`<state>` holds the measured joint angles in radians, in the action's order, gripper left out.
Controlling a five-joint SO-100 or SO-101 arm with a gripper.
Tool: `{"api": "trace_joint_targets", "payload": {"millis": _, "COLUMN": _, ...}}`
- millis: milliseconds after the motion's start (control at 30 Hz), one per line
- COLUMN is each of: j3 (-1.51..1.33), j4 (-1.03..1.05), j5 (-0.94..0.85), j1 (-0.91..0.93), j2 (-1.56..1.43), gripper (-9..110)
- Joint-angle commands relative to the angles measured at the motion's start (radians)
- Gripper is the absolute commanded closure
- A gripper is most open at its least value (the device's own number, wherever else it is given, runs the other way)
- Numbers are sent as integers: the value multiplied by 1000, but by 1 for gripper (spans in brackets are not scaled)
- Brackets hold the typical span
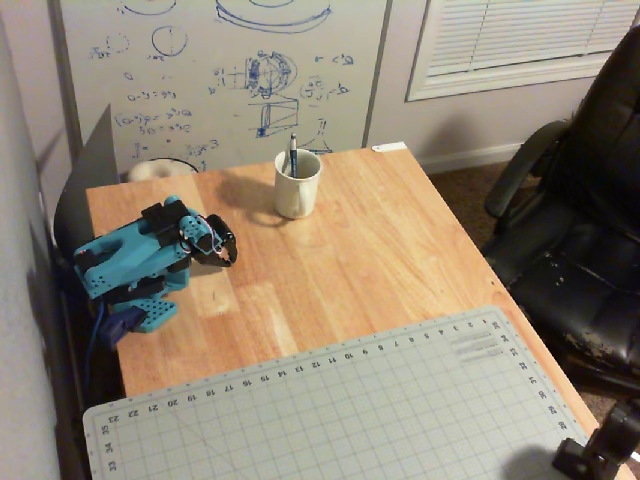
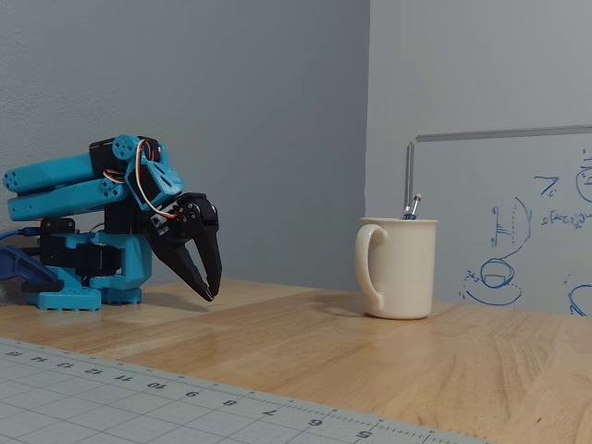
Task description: Touch the pen.
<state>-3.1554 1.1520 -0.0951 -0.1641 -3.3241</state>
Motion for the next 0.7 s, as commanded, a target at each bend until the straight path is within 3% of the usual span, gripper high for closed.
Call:
{"api": "trace_joint_targets", "payload": {"millis": 0, "j3": 14, "j4": 2, "j5": 0, "j1": 2, "j2": -21, "gripper": 101}}
{"api": "trace_joint_targets", "payload": {"millis": 667, "j3": 14, "j4": 2, "j5": -2, "j1": 2, "j2": -21, "gripper": 101}}
